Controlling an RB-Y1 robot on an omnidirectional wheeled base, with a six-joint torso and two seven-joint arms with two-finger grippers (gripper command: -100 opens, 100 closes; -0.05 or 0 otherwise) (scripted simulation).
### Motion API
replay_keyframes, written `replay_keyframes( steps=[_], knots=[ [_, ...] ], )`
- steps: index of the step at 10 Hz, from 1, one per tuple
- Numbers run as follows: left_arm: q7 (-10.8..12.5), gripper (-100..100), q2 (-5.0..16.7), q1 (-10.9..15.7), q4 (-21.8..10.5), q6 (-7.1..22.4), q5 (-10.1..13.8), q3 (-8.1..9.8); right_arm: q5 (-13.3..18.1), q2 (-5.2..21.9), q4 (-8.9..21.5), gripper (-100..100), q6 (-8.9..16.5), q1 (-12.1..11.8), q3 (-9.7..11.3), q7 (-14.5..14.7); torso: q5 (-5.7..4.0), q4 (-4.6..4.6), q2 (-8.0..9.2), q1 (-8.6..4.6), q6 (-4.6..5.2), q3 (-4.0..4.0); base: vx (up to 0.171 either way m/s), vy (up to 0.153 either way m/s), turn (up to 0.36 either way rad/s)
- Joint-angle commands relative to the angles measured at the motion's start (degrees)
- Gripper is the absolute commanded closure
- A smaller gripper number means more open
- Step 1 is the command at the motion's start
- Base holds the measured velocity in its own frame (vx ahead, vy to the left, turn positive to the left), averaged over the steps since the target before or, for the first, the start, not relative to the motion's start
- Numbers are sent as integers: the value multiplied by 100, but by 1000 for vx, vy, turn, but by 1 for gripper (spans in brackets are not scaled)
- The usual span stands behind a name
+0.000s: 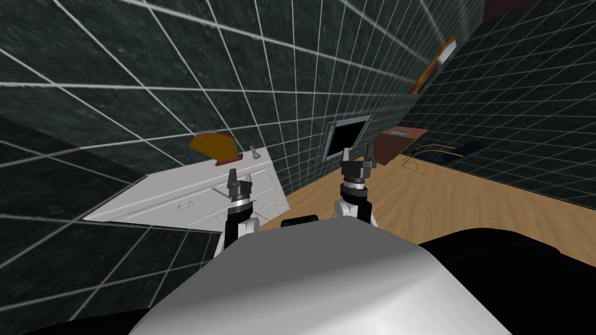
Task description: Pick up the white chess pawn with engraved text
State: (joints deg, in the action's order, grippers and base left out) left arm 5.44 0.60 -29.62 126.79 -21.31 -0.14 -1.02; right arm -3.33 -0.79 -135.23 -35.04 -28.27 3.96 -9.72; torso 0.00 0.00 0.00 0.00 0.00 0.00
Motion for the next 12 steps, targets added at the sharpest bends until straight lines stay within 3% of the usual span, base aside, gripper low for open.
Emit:
replay_keyframes(
  steps=[1, 3, 6, 9, 10, 11, 12],
  knots=[
    [-26, -100, 219, 57, -70, 1, -286, 59, 0, 0, 0, 0, 0, 0, 0, 0, 0, 0, 0, 0, 0, 0, -71, -37, 36],
    [-77, -100, 469, 148, -179, 8, -615, 155, 0, -1, 0, 0, 0, 1, 1, 0, -4, 8, 40, -17, 0, 23, -136, -44, 37],
    [-115, -100, 611, 207, -251, 12, -995, 216, 0, -1, 0, 0, 0, 1, 0, 0, -3, 9, 41, -14, 0, 24, -91, -37, 7],
    [-218, -100, 916, 350, -431, 25, -1515, 362, 0, 0, 0, 0, 0, 1, 0, 0, -4, 6, 26, -16, 0, 16, -80, -46, 7],
    [-218, -100, 916, 350, -431, 25, -1656, 362, 0, -1, 0, 0, 0, 1, 1, 0, -4, 8, 35, -19, 0, 20, -84, -43, 5],
    [-285, -100, 1077, 431, -539, 33, -1842, 445, 0, 0, 0, 0, 0, 1, 0, 0, -4, 8, 32, -17, 0, 19, -101, -46, -1],
    [-285, -100, 1077, 431, -539, 33, -2012, 445, 0, -1, 0, 0, 0, 1, 1, 0, -4, 8, 38, -17, 0, 22, -86, -40, 2]
  ],
)
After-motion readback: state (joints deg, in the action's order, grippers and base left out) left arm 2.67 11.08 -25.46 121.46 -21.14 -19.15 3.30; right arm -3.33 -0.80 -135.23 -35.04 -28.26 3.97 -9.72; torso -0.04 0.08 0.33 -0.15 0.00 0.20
